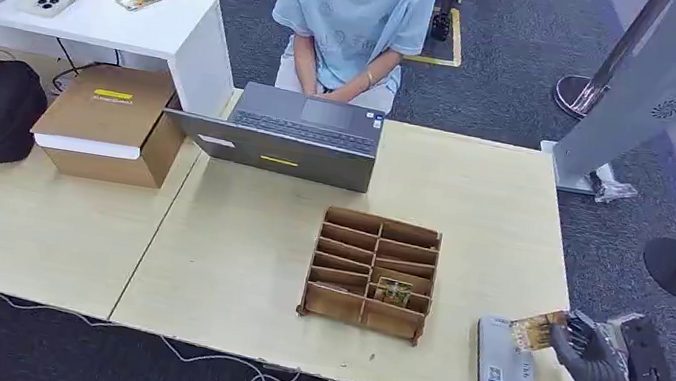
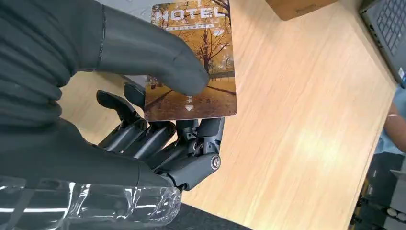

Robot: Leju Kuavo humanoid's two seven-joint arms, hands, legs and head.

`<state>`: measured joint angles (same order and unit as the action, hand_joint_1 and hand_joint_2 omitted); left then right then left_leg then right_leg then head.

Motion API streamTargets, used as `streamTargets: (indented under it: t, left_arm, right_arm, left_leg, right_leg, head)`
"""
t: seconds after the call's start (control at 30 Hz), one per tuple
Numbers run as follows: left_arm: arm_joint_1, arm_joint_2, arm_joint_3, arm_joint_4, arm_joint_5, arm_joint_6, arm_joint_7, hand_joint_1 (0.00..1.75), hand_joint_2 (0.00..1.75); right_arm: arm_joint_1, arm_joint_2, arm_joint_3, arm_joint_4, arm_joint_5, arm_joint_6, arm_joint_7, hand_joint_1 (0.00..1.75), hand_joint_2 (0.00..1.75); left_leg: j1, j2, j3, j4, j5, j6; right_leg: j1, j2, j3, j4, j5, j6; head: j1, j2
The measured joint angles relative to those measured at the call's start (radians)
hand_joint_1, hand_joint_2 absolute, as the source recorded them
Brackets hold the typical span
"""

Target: Pass the card to the sensor for recognition and then transmit it.

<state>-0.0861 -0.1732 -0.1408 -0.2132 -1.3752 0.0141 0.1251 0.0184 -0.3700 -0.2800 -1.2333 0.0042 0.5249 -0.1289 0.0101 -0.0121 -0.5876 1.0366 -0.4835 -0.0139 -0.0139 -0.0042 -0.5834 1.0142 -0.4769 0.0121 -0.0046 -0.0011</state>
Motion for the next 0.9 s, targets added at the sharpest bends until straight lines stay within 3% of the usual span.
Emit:
streamTargets:
  t: [0.9]
  left_arm:
    - [-0.010,-0.001,0.000,0.000,-0.023,-0.029,0.002,0.00,0.00]
  right_arm:
    - [0.040,0.047,-0.028,-0.024,0.235,-0.078,0.065,1.75,1.75]
  left_leg:
    - [0.000,0.000,0.000,0.000,0.000,0.000]
  right_leg:
    - [0.000,0.000,0.000,0.000,0.000,0.000]
  head:
    - [0.000,0.000]
